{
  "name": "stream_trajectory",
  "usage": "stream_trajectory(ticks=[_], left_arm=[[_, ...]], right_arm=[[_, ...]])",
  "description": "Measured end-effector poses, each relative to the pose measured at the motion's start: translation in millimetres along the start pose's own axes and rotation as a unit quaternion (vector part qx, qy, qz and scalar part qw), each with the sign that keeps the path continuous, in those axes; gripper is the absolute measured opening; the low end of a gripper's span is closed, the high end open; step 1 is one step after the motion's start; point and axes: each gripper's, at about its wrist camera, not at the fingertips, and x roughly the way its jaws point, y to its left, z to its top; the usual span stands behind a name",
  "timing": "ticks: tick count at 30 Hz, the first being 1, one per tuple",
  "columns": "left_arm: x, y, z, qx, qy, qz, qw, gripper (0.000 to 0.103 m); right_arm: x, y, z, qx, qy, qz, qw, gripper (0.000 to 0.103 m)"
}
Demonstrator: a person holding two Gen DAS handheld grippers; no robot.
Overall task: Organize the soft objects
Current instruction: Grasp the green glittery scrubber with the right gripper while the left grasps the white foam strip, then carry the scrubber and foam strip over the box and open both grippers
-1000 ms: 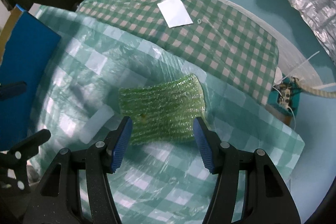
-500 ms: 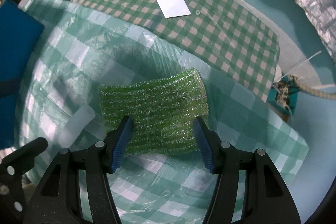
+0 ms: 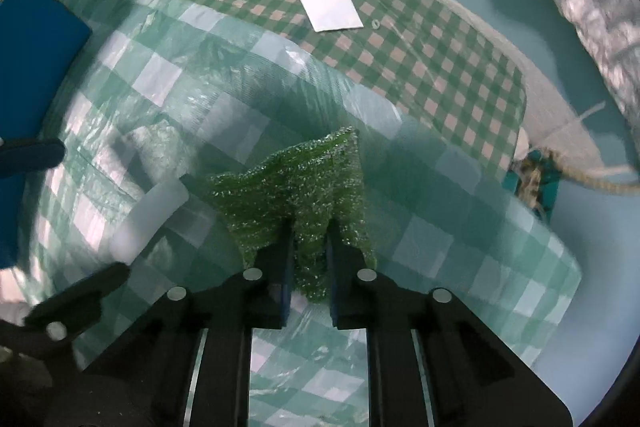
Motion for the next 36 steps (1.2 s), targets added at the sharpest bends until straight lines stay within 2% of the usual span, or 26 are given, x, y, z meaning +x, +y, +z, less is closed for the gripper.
stream_trajectory(ticks=[9,11,13,15,17,19,22,29,36], left_arm=[[19,-3,6,-0.019,0.024,-0.001,0.9995,0.075],[21,-3,7,-0.026,0.024,0.004,0.9994,0.065],[25,-4,8,-0.025,0.028,0.011,0.9993,0.045],[29,-5,7,-0.018,0.039,0.017,0.9989,0.042],[33,-4,5,-0.013,0.047,0.007,0.9988,0.034],[31,-5,3,-0.010,0.043,0.004,0.9990,0.017],[27,-7,2,0.001,0.032,-0.005,0.9995,0.012],[18,-9,0,0.009,0.019,-0.005,0.9998,0.011],[8,-1,-13,0.011,0.018,0.016,0.9996,0.011]], right_arm=[[-21,-21,-21,0.055,-0.012,0.037,0.998,0.010],[-26,-21,-25,0.058,-0.014,0.041,0.997,0.010],[-29,-22,-28,0.060,-0.015,0.046,0.997,0.010],[-32,-22,-31,0.062,-0.018,0.049,0.997,0.010],[-34,-22,-34,0.063,-0.019,0.050,0.997,0.010],[-34,-22,-34,0.063,-0.018,0.050,0.997,0.010],[-34,-23,-35,0.063,-0.018,0.052,0.996,0.010],[-43,-19,-45,0.070,-0.025,0.060,0.995,0.010],[-52,-16,-47,0.073,-0.029,0.065,0.995,0.010]])
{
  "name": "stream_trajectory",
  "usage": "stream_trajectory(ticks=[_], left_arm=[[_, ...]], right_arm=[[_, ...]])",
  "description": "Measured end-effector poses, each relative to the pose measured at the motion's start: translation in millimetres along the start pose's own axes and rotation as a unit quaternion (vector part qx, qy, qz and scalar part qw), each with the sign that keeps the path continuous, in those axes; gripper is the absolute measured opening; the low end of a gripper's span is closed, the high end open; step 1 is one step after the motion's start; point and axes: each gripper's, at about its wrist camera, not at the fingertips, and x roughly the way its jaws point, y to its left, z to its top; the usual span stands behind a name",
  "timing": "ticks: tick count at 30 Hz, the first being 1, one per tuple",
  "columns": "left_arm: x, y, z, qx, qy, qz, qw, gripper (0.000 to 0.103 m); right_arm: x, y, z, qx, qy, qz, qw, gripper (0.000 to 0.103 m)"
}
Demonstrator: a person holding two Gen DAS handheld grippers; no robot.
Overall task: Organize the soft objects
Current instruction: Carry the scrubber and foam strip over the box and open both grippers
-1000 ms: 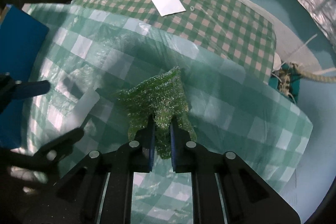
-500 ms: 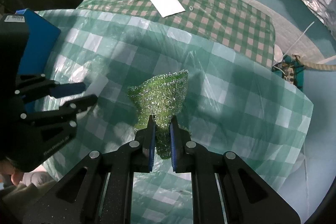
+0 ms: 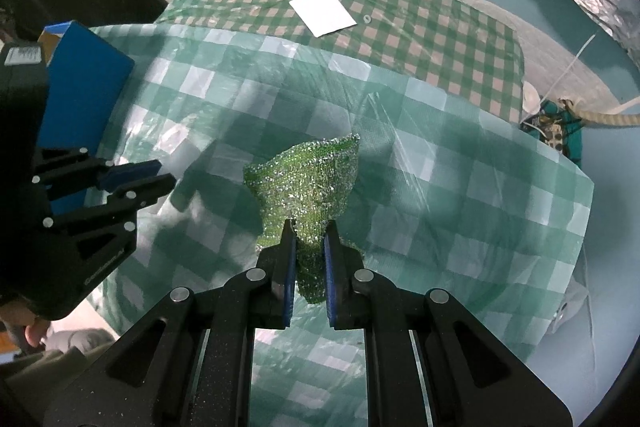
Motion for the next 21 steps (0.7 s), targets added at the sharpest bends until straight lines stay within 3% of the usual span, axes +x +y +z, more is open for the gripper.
stream_trajectory(ticks=[13,21], left_arm=[[-43,15,-26,-0.006,-0.026,0.009,0.9996,0.011],[-89,26,-36,-0.022,-0.062,-0.006,0.9978,0.011]], right_arm=[[-33,21,-5,-0.021,-0.014,0.009,1.000,0.010],[-59,35,-2,-0.030,-0.030,0.015,0.999,0.010]])
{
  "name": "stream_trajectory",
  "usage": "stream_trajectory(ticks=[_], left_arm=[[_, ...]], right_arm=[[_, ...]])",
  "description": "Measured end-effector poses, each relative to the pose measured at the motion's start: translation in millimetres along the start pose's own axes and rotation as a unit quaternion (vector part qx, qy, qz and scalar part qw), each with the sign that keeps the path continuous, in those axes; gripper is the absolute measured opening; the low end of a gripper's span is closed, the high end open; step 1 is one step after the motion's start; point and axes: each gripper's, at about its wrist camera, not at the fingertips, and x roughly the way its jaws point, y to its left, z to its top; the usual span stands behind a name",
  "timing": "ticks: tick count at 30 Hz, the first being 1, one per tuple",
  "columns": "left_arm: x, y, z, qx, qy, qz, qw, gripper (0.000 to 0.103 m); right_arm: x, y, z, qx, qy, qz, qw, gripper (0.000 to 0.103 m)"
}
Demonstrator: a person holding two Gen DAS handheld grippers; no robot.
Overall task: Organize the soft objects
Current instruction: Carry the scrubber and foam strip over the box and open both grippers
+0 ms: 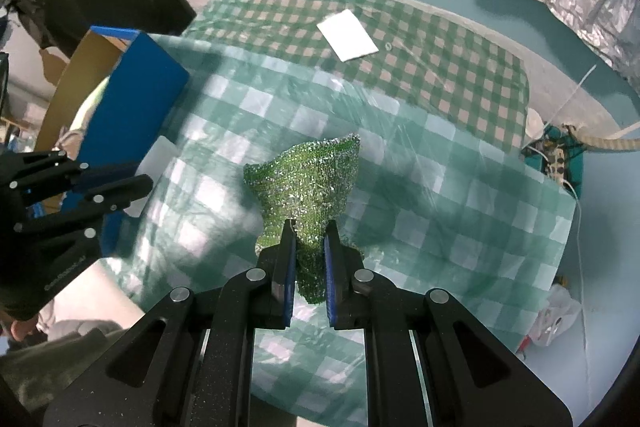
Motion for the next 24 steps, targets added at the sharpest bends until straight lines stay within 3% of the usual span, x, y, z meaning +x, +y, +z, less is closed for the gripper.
stream_trajectory(ticks=[11,24], left_arm=[[-52,18,-6,0.000,-0.020,0.028,0.9994,0.011],[-82,62,-29,-0.049,-0.027,0.037,0.9977,0.011]], right_arm=[[-32,32,10,-0.023,-0.022,0.010,0.999,0.010],[-55,84,26,-0.068,-0.040,0.029,0.996,0.010]])
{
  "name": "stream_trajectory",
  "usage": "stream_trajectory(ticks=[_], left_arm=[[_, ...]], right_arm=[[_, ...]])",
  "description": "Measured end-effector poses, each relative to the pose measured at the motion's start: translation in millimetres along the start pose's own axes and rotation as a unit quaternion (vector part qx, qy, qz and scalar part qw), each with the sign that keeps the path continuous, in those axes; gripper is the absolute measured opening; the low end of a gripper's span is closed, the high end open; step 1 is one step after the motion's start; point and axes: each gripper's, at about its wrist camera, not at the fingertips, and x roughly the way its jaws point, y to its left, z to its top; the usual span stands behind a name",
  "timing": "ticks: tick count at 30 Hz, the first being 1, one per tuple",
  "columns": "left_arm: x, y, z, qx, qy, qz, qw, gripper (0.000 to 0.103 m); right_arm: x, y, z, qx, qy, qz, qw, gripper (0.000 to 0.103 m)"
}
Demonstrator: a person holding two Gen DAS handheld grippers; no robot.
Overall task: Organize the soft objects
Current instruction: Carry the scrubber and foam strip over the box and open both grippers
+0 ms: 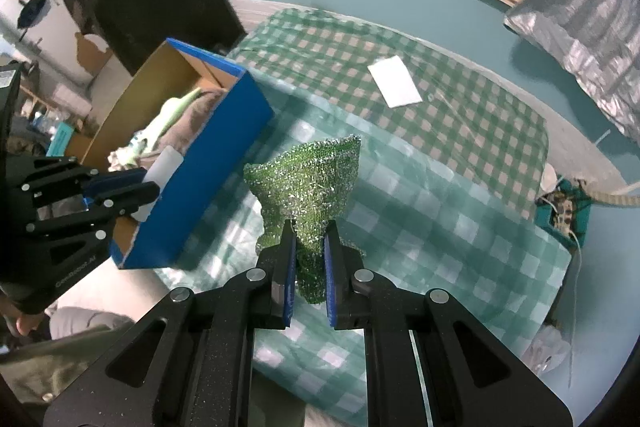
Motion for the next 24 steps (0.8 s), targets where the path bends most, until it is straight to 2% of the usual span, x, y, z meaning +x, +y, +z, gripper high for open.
stream_trajectory(ticks=[10,24], left_arm=[[-19,42,-14,-0.044,-0.006,0.013,0.9989,0.011],[-18,97,-30,-0.098,0.001,0.030,0.9947,0.011]], right_arm=[[0,38,21,-0.032,-0.004,0.020,0.999,0.010],[20,101,58,-0.087,0.001,0.042,0.995,0.010]])
